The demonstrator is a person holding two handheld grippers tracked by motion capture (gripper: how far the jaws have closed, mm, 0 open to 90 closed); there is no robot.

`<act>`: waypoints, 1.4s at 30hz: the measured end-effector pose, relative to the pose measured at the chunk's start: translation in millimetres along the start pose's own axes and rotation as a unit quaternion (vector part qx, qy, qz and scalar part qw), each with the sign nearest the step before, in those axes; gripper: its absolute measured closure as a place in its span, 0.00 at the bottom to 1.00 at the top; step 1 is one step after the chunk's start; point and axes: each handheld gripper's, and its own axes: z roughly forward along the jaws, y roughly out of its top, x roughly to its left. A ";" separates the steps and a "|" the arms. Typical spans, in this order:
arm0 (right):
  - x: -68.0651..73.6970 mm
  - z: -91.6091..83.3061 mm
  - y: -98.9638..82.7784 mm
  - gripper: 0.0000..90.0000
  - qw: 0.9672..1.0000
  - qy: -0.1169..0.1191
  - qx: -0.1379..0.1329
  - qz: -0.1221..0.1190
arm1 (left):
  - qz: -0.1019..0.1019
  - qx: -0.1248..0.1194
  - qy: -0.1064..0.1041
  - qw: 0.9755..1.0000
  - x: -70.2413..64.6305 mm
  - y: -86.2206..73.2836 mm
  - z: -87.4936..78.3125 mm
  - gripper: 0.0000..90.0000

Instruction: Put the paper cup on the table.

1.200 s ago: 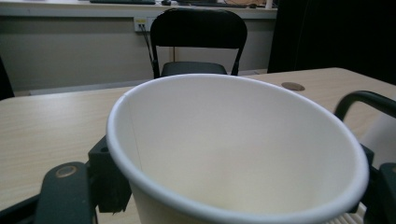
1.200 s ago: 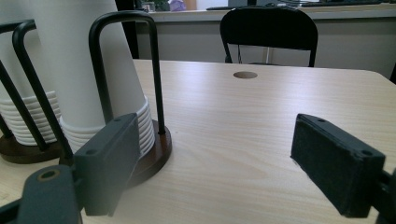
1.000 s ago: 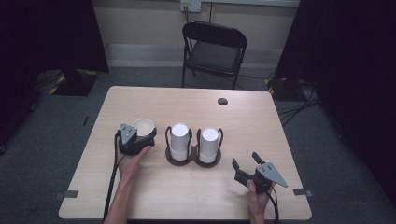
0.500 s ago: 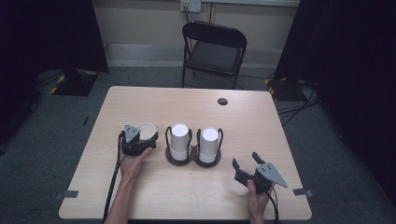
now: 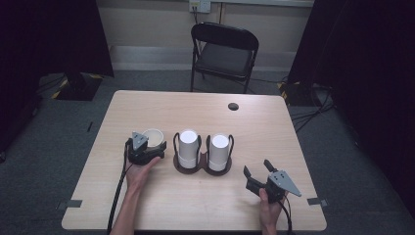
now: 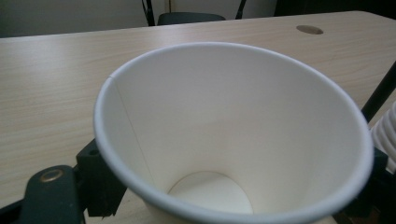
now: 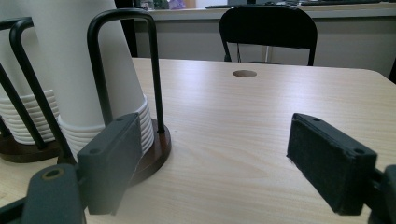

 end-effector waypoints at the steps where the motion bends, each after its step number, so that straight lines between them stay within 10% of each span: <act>1: 0.0 0.0 0.0 0.20 1.000 0.000 0.000 0.000 | 0.003 0.003 0.003 1.000 -1.0 0.2 -1.5 0.18; 42: 0.1 -0.4 -0.1 0.20 1.000 -0.003 -0.002 0.000 | -0.021 -0.025 0.004 0.999 -1.0 -3.9 -52.5 0.17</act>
